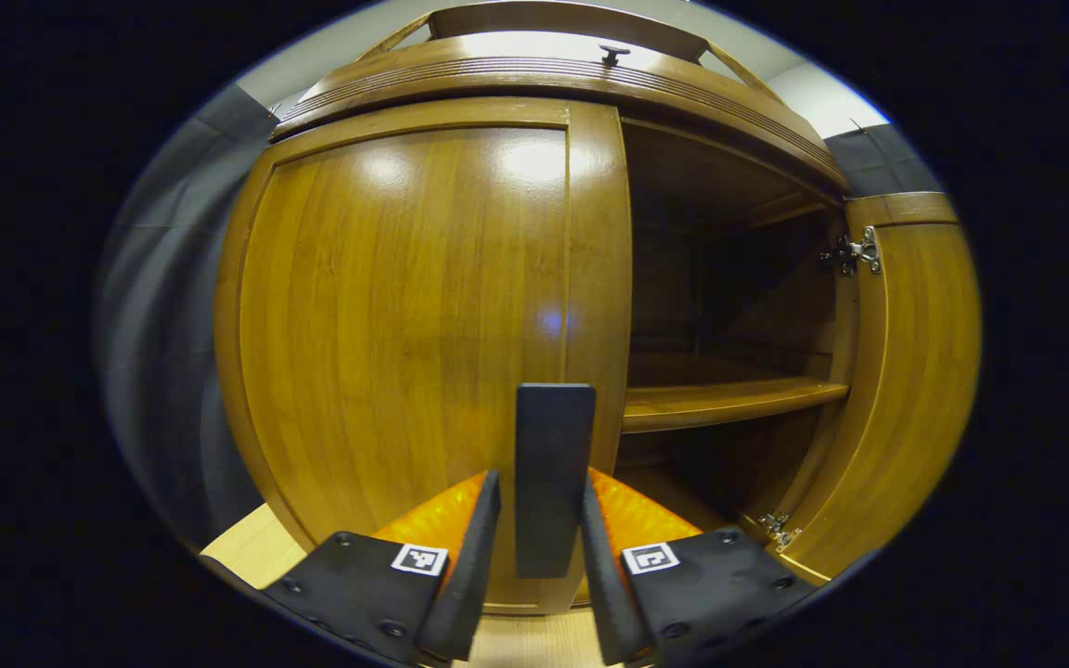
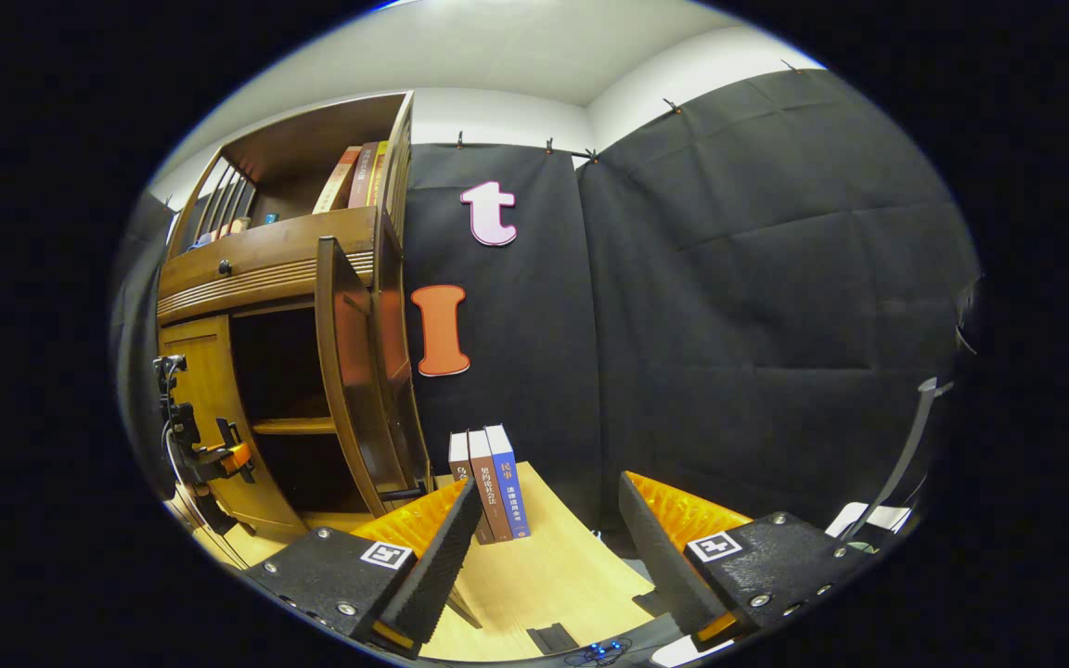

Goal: Open the right door of the double-door shoe cabinet with the right hand, and open the left door with the left hand.

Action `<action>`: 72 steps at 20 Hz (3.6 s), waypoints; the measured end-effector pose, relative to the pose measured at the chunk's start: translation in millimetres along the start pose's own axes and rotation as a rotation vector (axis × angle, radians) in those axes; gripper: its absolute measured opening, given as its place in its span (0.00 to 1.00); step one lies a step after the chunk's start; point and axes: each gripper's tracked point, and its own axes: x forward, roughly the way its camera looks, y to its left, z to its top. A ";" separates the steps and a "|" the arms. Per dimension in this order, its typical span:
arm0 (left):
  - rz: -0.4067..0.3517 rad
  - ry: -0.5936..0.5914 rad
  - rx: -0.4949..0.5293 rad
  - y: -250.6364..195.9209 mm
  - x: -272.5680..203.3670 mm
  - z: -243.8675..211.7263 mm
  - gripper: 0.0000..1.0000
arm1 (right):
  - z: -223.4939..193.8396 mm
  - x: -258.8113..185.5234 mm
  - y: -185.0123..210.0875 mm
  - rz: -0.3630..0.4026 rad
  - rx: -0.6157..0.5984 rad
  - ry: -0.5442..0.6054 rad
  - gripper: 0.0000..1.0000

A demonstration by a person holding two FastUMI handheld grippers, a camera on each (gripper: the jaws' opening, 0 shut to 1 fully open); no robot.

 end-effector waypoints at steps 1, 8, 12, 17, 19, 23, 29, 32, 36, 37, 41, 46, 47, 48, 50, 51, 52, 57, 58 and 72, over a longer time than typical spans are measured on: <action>0.008 0.004 0.029 1.4 0.6 -1.3 0.48 | 1.3 -2.8 0.2 -0.003 -0.012 -0.005 0.92; -0.051 -0.015 0.016 1.1 -17.3 -2.3 0.29 | 20.4 -16.8 11.9 -0.001 -0.061 -0.043 0.91; -0.093 -0.020 -0.009 2.3 -41.6 -2.9 0.30 | 31.4 -27.8 27.3 0.018 -0.067 -0.066 0.86; -0.132 -0.018 -0.017 11.1 -77.3 -4.4 0.30 | 38.3 -38.5 49.1 0.028 -0.041 -0.081 1.00; -0.151 -0.015 -0.016 16.8 -92.1 -4.7 0.30 | 41.2 -43.3 60.6 0.032 -0.036 -0.092 1.00; -0.183 -0.007 -0.021 28.1 -113.9 -5.9 0.30 | 43.9 -50.2 88.0 0.040 -0.056 -0.101 1.00; -0.242 0.004 -0.038 53.7 -152.7 -6.0 0.29 | 53.8 -60.5 141.2 0.068 -0.067 -0.127 1.00; -0.264 0.010 -0.017 68.8 -165.6 -8.1 0.29 | 55.8 -66.0 169.1 0.079 -0.065 -0.133 1.00; -0.272 0.005 -0.029 89.3 -187.3 -5.4 0.29 | 54.0 -76.8 208.3 0.090 -0.058 -0.140 1.00; -0.271 0.002 -0.015 96.9 -192.2 -6.2 0.29 | 52.4 -81.2 217.2 0.090 -0.061 -0.143 1.00; -0.242 -0.006 -0.005 128.5 -212.1 -6.1 0.29 | 44.9 -98.7 249.0 0.099 -0.051 -0.148 1.00; -0.191 -0.020 0.022 166.4 -227.0 -7.1 0.20 | 40.2 -112.2 281.1 0.125 -0.048 -0.132 0.87; -0.190 -0.019 0.025 172.9 -229.7 -7.7 0.20 | 42.2 -112.9 284.4 0.127 -0.049 -0.135 0.94; -0.185 -0.018 0.026 180.2 -230.9 -6.3 0.20 | 44.2 -115.0 288.0 0.132 -0.049 -0.141 1.00; -0.148 -0.013 0.038 198.9 -231.9 -6.9 0.15 | 46.1 -115.0 296.7 0.141 -0.045 -0.145 1.00; -0.139 -0.020 0.042 206.2 -232.9 -6.0 0.11 | 46.5 -112.8 301.7 0.148 -0.043 -0.145 1.00; -0.132 -0.017 0.043 212.2 -234.4 -6.6 0.11 | 45.6 -114.3 305.4 0.156 -0.042 -0.144 1.00; -0.114 0.003 0.009 244.2 -243.0 -6.3 0.11 | 41.3 -111.1 322.7 0.188 -0.050 -0.133 0.92; -0.116 0.007 0.008 247.4 -242.5 -7.0 0.11 | 40.6 -110.4 325.8 0.194 -0.048 -0.130 0.92; -0.130 0.027 0.019 280.1 -250.5 -10.5 0.10 | 35.4 -116.6 358.6 0.244 -0.045 -0.120 0.92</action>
